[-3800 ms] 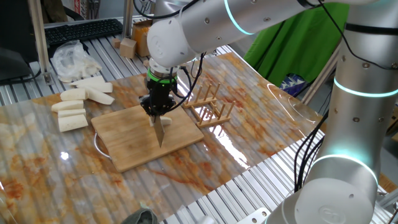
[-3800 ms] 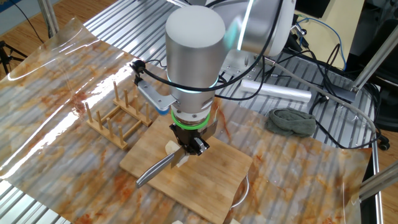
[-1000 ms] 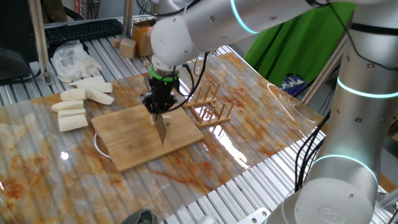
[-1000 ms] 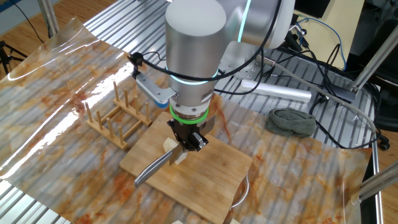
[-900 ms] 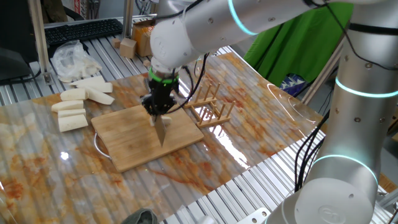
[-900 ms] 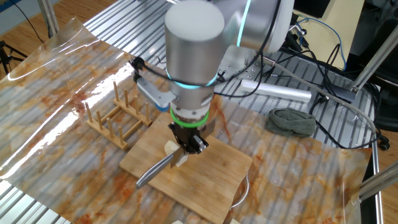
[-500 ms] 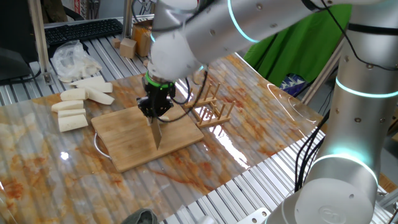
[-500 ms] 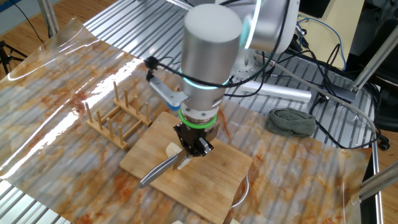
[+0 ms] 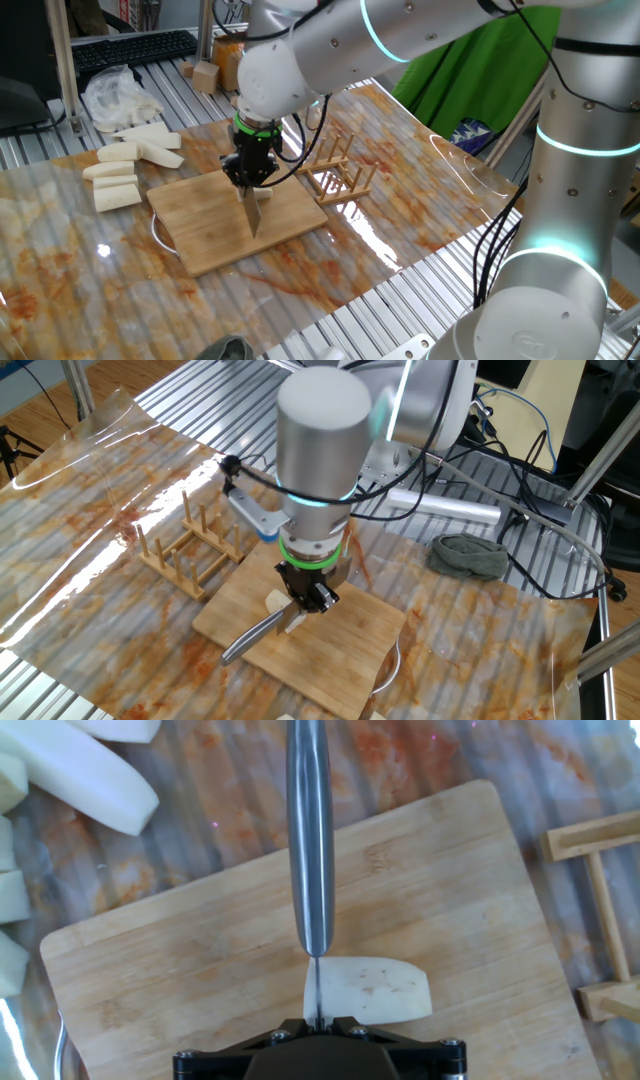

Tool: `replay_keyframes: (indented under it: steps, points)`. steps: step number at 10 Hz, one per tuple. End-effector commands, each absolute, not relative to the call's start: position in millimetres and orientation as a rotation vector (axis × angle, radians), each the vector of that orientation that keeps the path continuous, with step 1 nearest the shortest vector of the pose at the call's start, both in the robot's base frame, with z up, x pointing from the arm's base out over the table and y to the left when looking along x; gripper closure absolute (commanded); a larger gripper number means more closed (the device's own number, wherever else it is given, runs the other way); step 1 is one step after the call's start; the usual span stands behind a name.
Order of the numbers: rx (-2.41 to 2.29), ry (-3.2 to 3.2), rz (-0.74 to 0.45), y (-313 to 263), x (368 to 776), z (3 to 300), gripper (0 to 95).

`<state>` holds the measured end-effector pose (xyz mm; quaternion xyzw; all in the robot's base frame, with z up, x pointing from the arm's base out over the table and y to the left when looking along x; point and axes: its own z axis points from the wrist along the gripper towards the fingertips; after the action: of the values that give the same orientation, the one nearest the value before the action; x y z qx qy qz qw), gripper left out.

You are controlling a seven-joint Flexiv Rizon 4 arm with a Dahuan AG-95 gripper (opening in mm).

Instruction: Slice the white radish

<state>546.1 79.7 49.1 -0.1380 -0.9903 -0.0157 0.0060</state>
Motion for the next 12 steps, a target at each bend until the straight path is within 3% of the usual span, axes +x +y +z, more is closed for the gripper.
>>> replay_keyframes:
  steps: [1, 5, 12]
  points:
    - [-0.43, -3.091, -0.06, 77.7, 544.2, 30.3, 95.0]
    - [-0.412, -3.062, -0.042, 74.2, 546.2, 54.6, 95.0]
    - [-0.414, -3.069, -0.035, 73.4, 545.7, 57.6, 95.0]
